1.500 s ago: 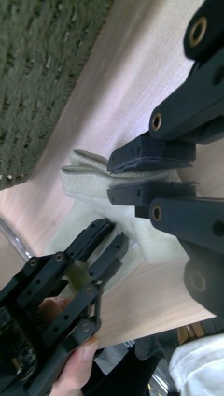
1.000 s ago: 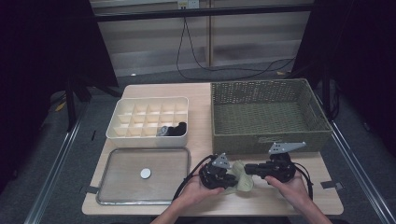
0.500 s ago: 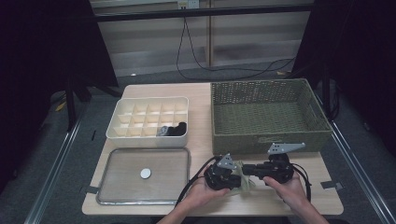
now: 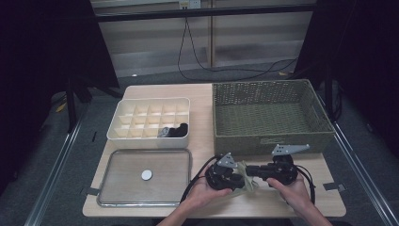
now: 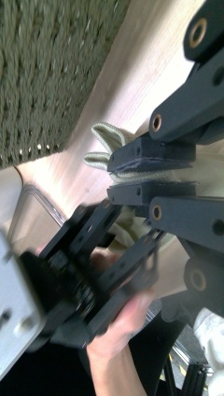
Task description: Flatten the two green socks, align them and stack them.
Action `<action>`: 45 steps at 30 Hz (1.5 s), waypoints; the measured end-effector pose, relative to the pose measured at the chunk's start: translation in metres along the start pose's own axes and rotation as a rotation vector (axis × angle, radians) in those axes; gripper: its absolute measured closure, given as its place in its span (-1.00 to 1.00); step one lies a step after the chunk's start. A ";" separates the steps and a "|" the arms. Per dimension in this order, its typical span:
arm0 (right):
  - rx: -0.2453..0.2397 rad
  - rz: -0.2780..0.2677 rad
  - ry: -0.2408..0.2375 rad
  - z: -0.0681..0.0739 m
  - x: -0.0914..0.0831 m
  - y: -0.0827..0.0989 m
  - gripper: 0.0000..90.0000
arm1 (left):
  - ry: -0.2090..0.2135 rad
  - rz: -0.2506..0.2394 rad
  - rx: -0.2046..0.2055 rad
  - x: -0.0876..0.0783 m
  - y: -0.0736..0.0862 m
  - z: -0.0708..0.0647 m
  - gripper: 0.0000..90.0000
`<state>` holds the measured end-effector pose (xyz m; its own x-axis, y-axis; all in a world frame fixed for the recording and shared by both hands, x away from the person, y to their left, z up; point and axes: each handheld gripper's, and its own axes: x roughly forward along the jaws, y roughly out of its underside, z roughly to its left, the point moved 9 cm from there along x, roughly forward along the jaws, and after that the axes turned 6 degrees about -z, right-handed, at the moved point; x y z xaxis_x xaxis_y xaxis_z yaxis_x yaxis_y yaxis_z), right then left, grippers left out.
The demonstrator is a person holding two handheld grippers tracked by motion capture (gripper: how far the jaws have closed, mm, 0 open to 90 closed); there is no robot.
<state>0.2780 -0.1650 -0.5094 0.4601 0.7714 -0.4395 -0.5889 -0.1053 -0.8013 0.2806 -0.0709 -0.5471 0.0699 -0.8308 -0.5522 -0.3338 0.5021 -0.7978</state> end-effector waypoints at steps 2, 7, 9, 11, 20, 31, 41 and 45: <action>0.005 -0.002 0.007 -0.002 -0.002 0.000 0.87 | -0.008 -0.013 -0.002 -0.010 -0.002 0.002 0.49; 0.004 -0.008 0.015 -0.004 -0.005 -0.001 0.87 | -0.039 -0.032 -0.003 -0.036 0.002 0.007 0.46; -0.001 -0.011 0.015 -0.005 -0.005 -0.002 0.87 | -0.050 -0.043 -0.003 -0.045 0.003 0.009 0.46; 0.002 -0.012 0.019 -0.005 -0.006 -0.003 0.87 | -0.066 -0.040 0.005 -0.057 0.006 0.010 0.47; 0.005 -0.013 0.040 -0.011 -0.009 -0.003 0.87 | -0.067 -0.007 -0.005 -0.081 0.038 0.008 0.61; -0.016 0.011 0.029 -0.003 -0.003 -0.005 0.86 | -0.080 0.019 -0.002 -0.072 0.048 0.010 0.57; -0.045 0.070 -0.006 0.014 0.021 -0.002 0.86 | -0.093 0.026 0.003 -0.070 0.048 0.016 0.55; -0.047 0.090 -0.028 0.020 0.031 -0.001 0.86 | -0.094 0.015 0.003 -0.068 0.047 0.018 0.55</action>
<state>0.2800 -0.1285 -0.5141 0.3874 0.7750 -0.4993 -0.5950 -0.2036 -0.7776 0.2772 0.0129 -0.5514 0.1533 -0.7972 -0.5840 -0.3326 0.5148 -0.7901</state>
